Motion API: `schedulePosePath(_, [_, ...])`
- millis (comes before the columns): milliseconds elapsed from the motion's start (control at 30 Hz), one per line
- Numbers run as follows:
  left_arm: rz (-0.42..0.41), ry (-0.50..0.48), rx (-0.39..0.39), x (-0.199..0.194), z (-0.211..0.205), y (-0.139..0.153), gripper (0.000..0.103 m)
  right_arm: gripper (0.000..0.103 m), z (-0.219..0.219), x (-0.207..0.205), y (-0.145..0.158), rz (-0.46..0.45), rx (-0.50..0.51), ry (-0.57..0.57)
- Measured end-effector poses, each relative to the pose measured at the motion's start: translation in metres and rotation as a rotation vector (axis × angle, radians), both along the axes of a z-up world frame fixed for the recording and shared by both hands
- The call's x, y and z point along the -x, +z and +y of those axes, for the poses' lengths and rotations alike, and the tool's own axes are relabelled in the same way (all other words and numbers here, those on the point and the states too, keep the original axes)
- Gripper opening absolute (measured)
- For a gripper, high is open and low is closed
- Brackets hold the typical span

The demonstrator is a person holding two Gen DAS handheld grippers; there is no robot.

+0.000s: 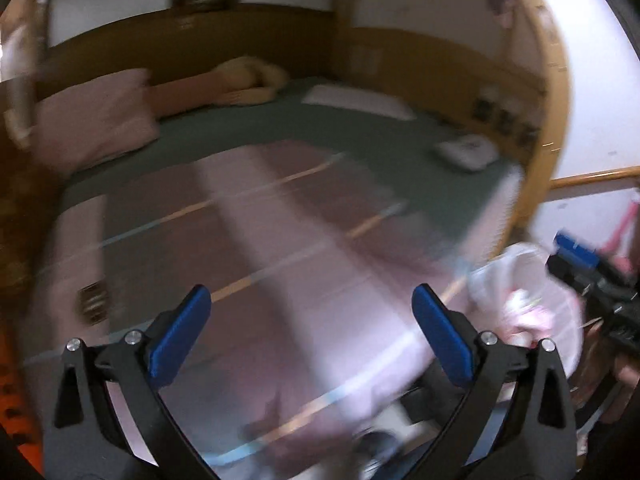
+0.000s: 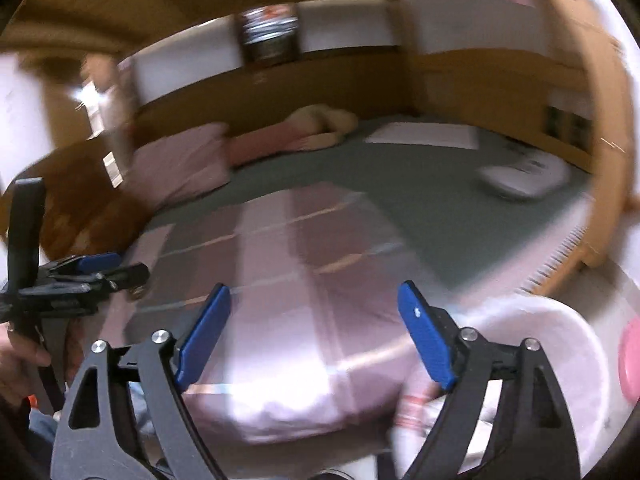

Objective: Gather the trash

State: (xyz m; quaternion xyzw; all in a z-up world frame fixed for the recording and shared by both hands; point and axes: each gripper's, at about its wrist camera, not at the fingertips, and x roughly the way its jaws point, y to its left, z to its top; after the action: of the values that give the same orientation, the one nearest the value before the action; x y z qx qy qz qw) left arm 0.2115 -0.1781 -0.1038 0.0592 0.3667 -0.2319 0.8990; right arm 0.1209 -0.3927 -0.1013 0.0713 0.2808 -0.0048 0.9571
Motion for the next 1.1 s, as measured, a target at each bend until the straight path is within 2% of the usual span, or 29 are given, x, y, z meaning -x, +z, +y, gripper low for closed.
schedulePosePath(67, [0.000,0.100,-0.058,-0.003,0.031,-0.009,0.100,0.091,0.043,-0.026,0.002,-0.002,0.017,0.080])
schedulePosePath(167, [-0.024,0.246,-0.089,-0.001,0.075,-0.017,0.100,0.094,0.091,-0.054,0.003,0.001,0.028,0.165])
schedulePosePath(233, [-0.002,0.328,-0.086,-0.003,0.098,-0.022,0.100,0.097,0.118,-0.074,0.000,-0.001,0.041,0.211])
schedulePosePath(333, [0.026,0.410,-0.070,-0.006,0.121,-0.030,0.100,0.099,0.141,-0.087,-0.011,0.003,0.114,0.224])
schedulePosePath(400, [0.017,0.432,-0.080,-0.006,0.133,-0.032,0.100,0.099,0.141,-0.093,-0.024,0.020,0.127,0.212])
schedulePosePath(533, [0.010,0.439,-0.076,-0.007,0.135,-0.033,0.100,0.099,0.128,-0.104,-0.047,0.146,0.077,0.178])
schedulePosePath(667, [0.022,0.433,-0.043,-0.005,0.138,-0.034,0.100,0.099,0.129,-0.105,-0.052,0.145,0.089,0.169])
schedulePosePath(1100, [0.008,0.437,-0.042,-0.004,0.138,-0.033,0.100,0.100,0.134,-0.107,-0.056,0.168,0.078,0.199])
